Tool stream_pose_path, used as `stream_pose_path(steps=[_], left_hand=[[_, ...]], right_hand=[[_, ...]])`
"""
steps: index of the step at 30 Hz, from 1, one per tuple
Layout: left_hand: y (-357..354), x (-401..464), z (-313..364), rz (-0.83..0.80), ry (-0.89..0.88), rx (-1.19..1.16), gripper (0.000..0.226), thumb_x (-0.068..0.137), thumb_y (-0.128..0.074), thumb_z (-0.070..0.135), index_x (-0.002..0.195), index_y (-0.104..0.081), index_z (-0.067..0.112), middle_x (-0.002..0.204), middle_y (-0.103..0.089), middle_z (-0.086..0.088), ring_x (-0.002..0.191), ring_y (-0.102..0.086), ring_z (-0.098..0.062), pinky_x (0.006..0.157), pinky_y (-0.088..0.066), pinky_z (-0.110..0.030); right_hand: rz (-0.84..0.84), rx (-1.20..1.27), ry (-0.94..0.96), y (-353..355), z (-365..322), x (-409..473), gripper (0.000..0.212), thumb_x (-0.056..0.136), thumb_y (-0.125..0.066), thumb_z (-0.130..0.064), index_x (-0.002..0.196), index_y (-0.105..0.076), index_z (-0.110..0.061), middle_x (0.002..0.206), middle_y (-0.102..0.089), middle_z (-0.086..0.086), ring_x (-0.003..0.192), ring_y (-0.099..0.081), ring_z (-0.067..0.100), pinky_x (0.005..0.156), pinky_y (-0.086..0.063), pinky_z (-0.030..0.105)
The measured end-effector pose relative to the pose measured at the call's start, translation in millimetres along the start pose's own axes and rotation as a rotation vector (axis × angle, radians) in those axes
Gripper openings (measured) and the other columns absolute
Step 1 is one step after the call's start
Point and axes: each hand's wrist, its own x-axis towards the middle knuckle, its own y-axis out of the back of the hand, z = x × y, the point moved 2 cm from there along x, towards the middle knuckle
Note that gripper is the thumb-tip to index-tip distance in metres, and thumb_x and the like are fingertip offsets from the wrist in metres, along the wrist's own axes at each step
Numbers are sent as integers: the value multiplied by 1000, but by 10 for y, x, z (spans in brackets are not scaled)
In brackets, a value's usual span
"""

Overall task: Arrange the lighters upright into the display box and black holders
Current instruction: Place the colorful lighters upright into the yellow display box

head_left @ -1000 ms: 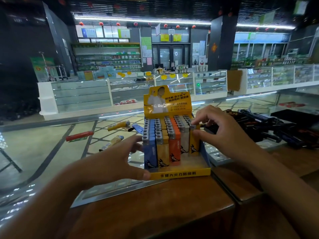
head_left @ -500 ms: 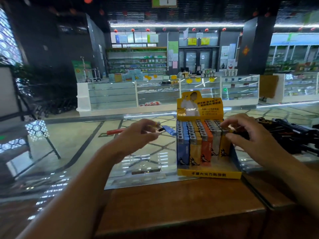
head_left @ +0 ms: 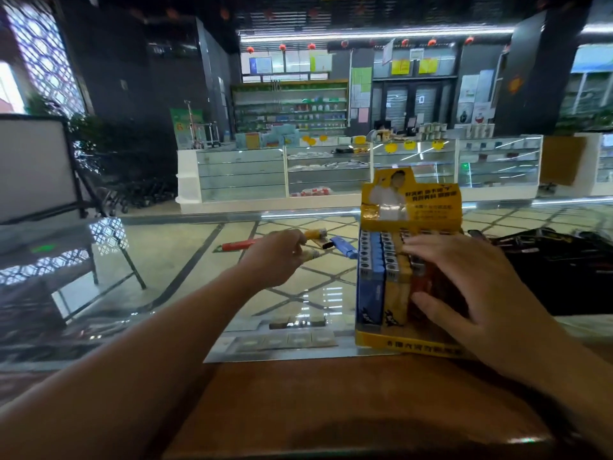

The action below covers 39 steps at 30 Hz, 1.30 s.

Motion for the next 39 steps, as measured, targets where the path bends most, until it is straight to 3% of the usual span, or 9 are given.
stream_pose_path(steps=[6, 10, 14, 16, 18, 20, 25, 29, 39], left_hand=[[102, 379, 12, 153, -59, -101, 22, 96, -61, 19, 113, -66, 7, 106, -67, -11, 95, -62, -27, 88, -53, -46], [-86, 580, 54, 86, 14, -211, 25, 98, -58, 16, 120, -61, 4, 108, -66, -9, 100, -62, -23, 92, -51, -42], [-256, 662, 69, 39, 91, -420, 22, 102, -51, 17, 119, -56, 5, 96, -66, -5, 91, -66, -18, 83, -54, -37], [-301, 676, 60, 29, 84, -371, 23, 100, -51, 32, 114, -56, 14, 97, -62, -2, 89, -62, -17, 81, -54, -38], [-347, 687, 29, -6, 99, -239, 49, 85, -46, 63, 114, -54, 25, 109, -59, -5, 100, -58, -25, 89, -51, -51], [-398, 711, 0, -58, 138, -105, 69, 77, -46, 75, 126, -49, 27, 127, -52, -7, 116, -49, -31, 98, -43, -56], [-352, 737, 51, -48, 124, -115, 38, 87, -66, 39, 119, -52, 24, 112, -55, -2, 109, -52, -30, 98, -44, -54], [-264, 688, 24, -39, 40, -174, 37, 85, -68, 11, 120, -58, 15, 113, -60, -9, 98, -59, -27, 88, -54, -49], [-289, 739, 113, -28, 4, -10, 26, 90, -67, 13, 115, -61, 10, 103, -68, -10, 93, -63, -25, 86, -55, -45]], right_hand=[[-26, 36, 14, -52, -50, 68, 52, 95, -39, -58, 141, -43, -34, 139, -48, -17, 130, -33, -2, 114, 2, 14], [-11, 66, -8, -52, -33, 55, 48, 96, -36, -58, 140, -41, -39, 139, -47, -21, 131, -35, -1, 113, 0, 13], [-14, 73, -4, -51, -29, 47, 46, 96, -37, -57, 139, -41, -39, 138, -46, -22, 131, -35, -1, 111, 0, 12], [-10, 69, 9, -43, -47, 43, 46, 96, -36, -57, 137, -44, -39, 139, -45, -23, 132, -33, -3, 111, 1, 13], [-2, 64, 17, -41, -68, 40, 46, 96, -34, -60, 135, -47, -40, 139, -45, -23, 133, -32, -3, 111, 2, 14], [6, 62, 17, -43, -82, 44, 46, 95, -34, -62, 133, -48, -41, 138, -45, -23, 132, -31, -3, 111, 3, 14], [-6, 40, 23, -43, -57, 52, 49, 86, -50, -55, 133, -48, -41, 137, -45, -25, 130, -30, -5, 110, 0, 13], [-15, 48, 18, -32, -60, 43, 53, 82, -54, -50, 133, -46, -41, 138, -43, -20, 132, -32, -1, 111, -3, 16], [-27, 32, 21, -62, -17, 53, 54, 87, -48, -62, 137, -42, -42, 140, -43, -22, 130, -25, -6, 111, 5, 13]])
